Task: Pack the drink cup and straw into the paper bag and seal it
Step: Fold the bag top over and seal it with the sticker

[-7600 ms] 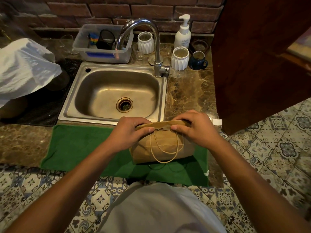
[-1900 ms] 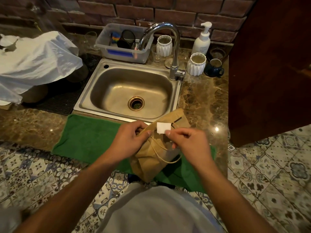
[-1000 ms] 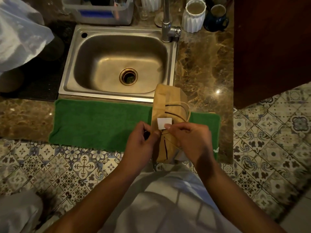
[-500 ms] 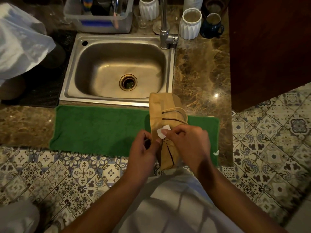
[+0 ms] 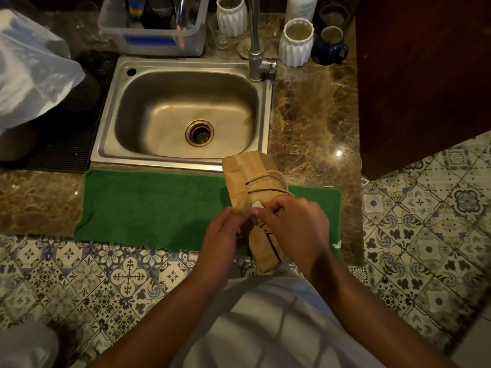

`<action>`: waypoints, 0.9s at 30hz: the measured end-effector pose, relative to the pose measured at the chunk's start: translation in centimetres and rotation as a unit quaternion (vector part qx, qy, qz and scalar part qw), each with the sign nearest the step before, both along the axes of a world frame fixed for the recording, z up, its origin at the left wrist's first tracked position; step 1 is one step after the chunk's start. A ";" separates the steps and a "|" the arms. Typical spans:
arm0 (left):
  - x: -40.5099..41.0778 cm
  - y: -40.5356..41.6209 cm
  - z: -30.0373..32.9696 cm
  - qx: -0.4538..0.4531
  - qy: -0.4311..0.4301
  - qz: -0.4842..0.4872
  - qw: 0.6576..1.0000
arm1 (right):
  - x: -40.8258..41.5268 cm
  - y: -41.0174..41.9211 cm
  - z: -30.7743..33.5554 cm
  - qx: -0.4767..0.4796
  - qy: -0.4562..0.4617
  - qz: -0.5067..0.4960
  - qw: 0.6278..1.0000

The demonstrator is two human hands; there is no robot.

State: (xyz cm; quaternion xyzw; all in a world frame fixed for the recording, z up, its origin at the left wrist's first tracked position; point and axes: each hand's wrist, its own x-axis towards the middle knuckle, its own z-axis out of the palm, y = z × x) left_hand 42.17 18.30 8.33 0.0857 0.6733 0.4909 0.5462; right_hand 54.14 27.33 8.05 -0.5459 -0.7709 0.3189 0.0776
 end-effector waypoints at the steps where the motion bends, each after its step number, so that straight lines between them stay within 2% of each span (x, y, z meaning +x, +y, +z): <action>1: -0.2 0.2 0.0 -0.009 0.000 0.003 1.000 | 0.0 0.0 0.0 0.002 0.002 0.006 1.000; 6: -0.4 0.5 0.6 -0.011 0.010 0.009 1.000 | 0.0 -0.4 -0.2 0.049 0.036 0.012 0.998; 11: -0.4 0.7 1.2 -0.007 -0.034 0.008 0.999 | 0.9 -1.2 -0.7 0.081 0.173 -0.014 0.981; 14: -0.4 0.7 1.4 0.004 -0.045 0.000 0.999 | 1.0 -1.2 -0.6 0.026 0.241 -0.069 0.968; 17: -0.4 0.6 1.4 0.009 -0.033 -0.018 0.999 | 0.8 -0.5 -0.3 -0.088 0.282 -0.118 0.948; 21: -0.4 0.6 1.4 0.018 -0.004 -0.034 0.999 | 0.8 0.3 -0.1 -0.135 0.262 -0.080 0.952; 27: -0.2 0.5 1.2 0.026 0.011 -0.043 0.999 | 0.5 0.3 0.3 -0.098 0.152 -0.030 0.983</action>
